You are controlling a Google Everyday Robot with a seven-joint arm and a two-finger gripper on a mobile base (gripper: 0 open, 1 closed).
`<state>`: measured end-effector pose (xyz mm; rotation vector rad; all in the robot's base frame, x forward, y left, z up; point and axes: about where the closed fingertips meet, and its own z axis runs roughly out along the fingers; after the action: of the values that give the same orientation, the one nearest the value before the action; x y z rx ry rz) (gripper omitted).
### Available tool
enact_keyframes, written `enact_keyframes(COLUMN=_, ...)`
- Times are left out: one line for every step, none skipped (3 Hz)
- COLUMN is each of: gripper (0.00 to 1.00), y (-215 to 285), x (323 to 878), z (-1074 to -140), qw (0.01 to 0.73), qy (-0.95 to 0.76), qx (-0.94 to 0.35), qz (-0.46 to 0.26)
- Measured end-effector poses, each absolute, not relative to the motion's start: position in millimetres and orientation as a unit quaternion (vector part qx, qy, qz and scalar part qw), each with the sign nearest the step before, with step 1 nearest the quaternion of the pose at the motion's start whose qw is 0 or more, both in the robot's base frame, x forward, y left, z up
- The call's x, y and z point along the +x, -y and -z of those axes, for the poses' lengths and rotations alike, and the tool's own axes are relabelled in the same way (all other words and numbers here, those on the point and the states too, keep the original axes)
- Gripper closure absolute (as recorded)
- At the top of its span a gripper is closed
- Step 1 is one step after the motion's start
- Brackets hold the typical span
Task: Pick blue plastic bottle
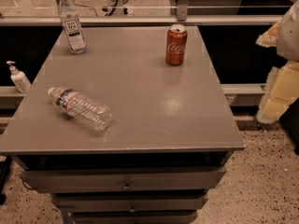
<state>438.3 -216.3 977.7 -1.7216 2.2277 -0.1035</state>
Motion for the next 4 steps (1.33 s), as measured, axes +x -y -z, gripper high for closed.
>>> enact_keyframes(gripper=0.00, y=216.3, x=438.3, z=-977.7, qw=0.161, qy=-0.780, qx=-0.603, qz=0.036)
enact_keyframes(gripper=0.00, y=210.9, x=442.0, z=-977.1, qw=0.177, qy=-0.781, qx=-0.598, qz=0.029)
enact_keyframes(gripper=0.00, y=192.6, x=466.7, z=-972.9, qw=0.223, qy=-0.785, qx=-0.578, qz=-0.004)
enact_keyframes(gripper=0.00, y=154.9, x=514.3, z=-972.7, qw=0.290, qy=-0.781, qx=-0.550, qz=-0.059)
